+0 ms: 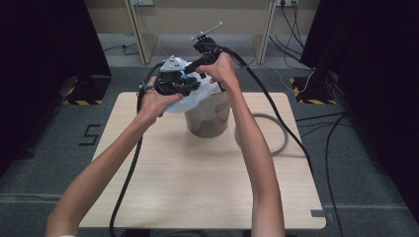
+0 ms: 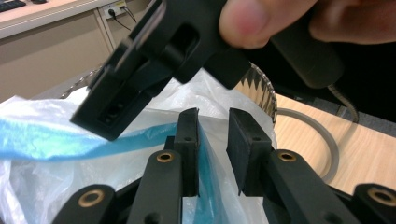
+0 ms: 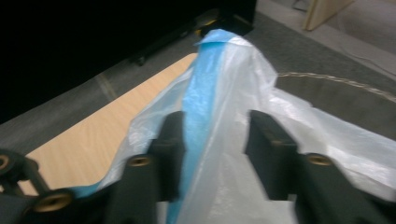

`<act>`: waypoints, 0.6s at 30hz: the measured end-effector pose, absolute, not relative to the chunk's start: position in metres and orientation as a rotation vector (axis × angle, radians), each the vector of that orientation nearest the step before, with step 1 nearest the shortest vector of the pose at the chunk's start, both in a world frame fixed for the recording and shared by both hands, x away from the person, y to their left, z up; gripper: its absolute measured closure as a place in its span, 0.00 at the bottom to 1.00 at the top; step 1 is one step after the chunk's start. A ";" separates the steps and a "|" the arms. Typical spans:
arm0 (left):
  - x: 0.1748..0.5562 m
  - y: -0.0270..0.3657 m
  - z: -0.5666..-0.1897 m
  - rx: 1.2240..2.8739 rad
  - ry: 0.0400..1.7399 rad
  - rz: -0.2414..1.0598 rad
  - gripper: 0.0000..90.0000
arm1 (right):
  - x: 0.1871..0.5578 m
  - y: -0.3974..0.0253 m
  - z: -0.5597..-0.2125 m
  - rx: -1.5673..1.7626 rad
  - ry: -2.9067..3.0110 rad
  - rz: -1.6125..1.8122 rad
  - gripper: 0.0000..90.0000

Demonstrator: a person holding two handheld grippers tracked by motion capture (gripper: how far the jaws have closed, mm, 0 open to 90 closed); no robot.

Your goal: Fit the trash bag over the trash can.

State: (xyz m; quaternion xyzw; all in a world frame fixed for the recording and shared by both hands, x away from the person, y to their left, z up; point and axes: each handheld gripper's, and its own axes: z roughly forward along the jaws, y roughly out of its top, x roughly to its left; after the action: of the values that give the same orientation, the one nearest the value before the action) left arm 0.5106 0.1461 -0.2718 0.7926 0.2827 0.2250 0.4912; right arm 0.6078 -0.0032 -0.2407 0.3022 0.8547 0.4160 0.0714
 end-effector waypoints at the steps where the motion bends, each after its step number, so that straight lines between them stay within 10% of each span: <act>1: 0.511 0.146 -0.272 1.925 0.685 0.543 0.81 | 0.608 -0.003 -0.242 0.893 2.588 1.250 0.78; 4: 0.510 0.147 -0.272 1.918 0.685 0.536 0.80 | 0.609 -0.004 -0.243 0.872 2.597 1.165 1.00; 18: 0.503 0.162 -0.274 1.876 0.731 0.452 0.38 | 0.613 -0.074 -0.236 1.042 2.400 1.104 1.00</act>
State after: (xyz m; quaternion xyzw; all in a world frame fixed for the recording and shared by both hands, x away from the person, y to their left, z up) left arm 0.5035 0.1620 -0.2745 0.7804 0.3038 0.1879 0.5132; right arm 0.6131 -0.0737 -0.2361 0.3629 0.8354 0.3843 0.1505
